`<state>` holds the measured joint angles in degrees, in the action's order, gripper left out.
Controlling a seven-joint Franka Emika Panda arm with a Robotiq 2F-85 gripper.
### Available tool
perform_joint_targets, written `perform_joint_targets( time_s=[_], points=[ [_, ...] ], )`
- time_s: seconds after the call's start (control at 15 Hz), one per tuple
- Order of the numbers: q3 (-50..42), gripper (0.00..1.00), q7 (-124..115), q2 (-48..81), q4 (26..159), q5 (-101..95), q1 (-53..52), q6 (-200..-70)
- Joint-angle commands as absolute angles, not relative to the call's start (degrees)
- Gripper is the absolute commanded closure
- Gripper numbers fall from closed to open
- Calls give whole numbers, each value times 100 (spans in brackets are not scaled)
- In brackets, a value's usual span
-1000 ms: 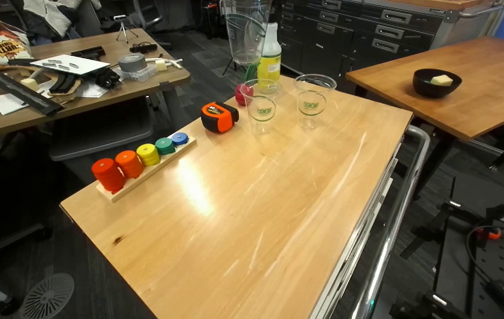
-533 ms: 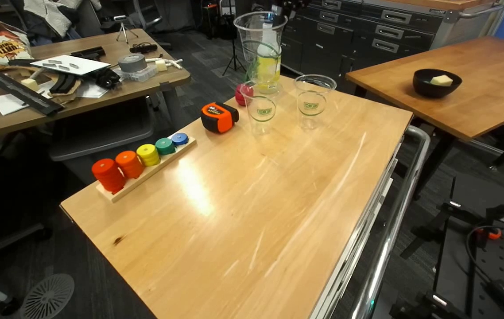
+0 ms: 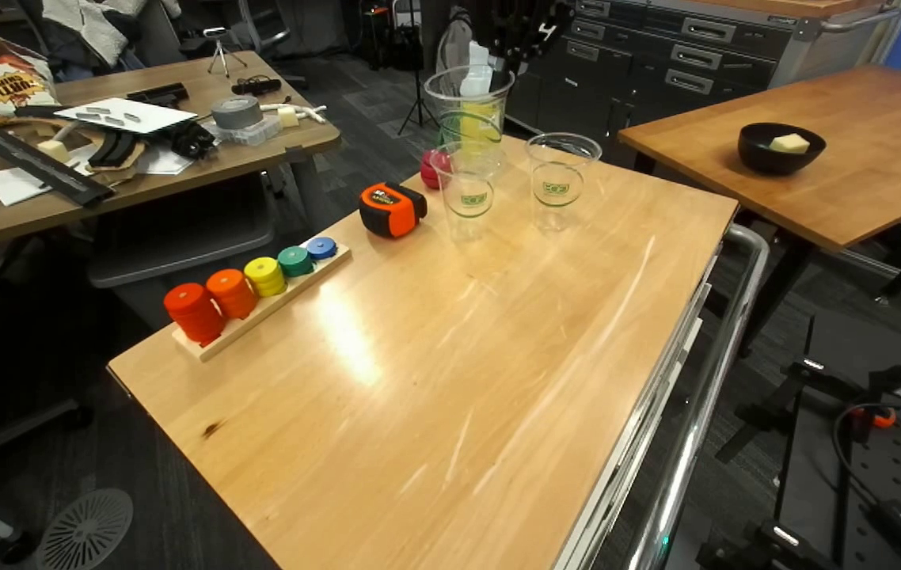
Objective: Stack the plastic cups together.
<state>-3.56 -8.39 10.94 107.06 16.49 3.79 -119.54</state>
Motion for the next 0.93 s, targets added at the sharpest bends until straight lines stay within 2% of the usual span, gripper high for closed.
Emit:
perform_joint_targets(
  time_s=[0.0,0.13,0.2,0.27,0.4,0.47,0.87],
  points=[
    [-335,99,-796,1152,10678,1599,384,-12006],
    [-316,99,-728,1176,10694,1633,386,-12012],
    [-308,93,-697,1181,10700,1638,386,-12018],
    [-303,68,-680,1186,10695,1601,377,-12018],
    [-294,65,-648,1179,10678,1583,371,-12016],
    [-292,59,-632,1173,10670,1563,367,-12018],
    [-304,12,-546,1233,10656,1268,345,-12099]
  ],
)
